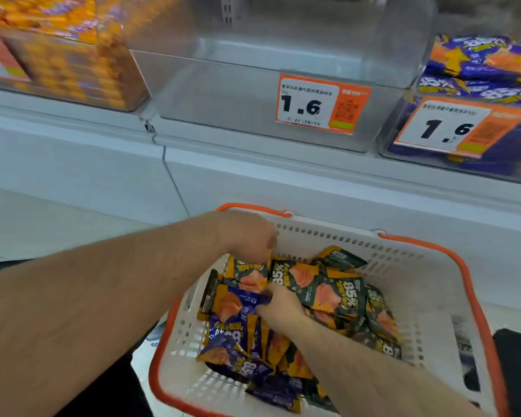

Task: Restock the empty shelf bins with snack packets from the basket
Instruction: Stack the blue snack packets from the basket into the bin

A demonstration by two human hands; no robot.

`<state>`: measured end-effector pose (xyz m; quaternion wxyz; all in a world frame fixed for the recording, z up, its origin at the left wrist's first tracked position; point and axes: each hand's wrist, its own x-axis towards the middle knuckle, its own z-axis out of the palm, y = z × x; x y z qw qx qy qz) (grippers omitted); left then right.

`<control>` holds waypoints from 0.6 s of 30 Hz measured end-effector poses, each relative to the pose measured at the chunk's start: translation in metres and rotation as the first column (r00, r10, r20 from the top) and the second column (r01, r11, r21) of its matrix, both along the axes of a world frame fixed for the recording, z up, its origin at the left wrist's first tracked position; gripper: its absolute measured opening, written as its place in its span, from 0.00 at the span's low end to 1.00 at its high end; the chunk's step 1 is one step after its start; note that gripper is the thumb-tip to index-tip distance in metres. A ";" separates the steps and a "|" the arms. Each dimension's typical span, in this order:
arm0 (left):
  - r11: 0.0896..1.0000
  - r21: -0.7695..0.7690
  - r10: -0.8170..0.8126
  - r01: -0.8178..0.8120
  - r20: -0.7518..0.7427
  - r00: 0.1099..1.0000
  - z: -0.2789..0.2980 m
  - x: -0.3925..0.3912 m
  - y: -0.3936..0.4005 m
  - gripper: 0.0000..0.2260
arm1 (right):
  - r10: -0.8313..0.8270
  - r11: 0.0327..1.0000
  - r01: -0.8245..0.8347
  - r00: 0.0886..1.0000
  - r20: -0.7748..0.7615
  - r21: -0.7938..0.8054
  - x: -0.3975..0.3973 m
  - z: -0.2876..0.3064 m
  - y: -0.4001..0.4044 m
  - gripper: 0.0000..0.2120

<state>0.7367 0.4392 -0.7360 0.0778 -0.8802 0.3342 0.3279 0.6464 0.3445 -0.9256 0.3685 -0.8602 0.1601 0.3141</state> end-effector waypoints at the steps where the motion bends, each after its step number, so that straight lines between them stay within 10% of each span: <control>1: 1.000 -0.003 0.002 -0.002 -0.005 1.000 -0.002 0.000 0.002 0.10 | -0.009 1.000 0.009 1.000 0.022 -0.020 0.000 -0.002 0.003 0.15; 9: 1.000 0.013 0.000 0.000 0.002 1.000 -0.003 0.003 0.001 0.08 | -0.018 1.000 0.019 0.998 0.060 -0.016 0.006 0.019 -0.024 0.09; 18: 0.989 -0.059 0.135 -0.139 -0.066 0.989 0.021 0.014 -0.021 0.27 | -0.142 0.989 0.115 0.914 0.379 0.092 0.014 0.154 -0.121 0.13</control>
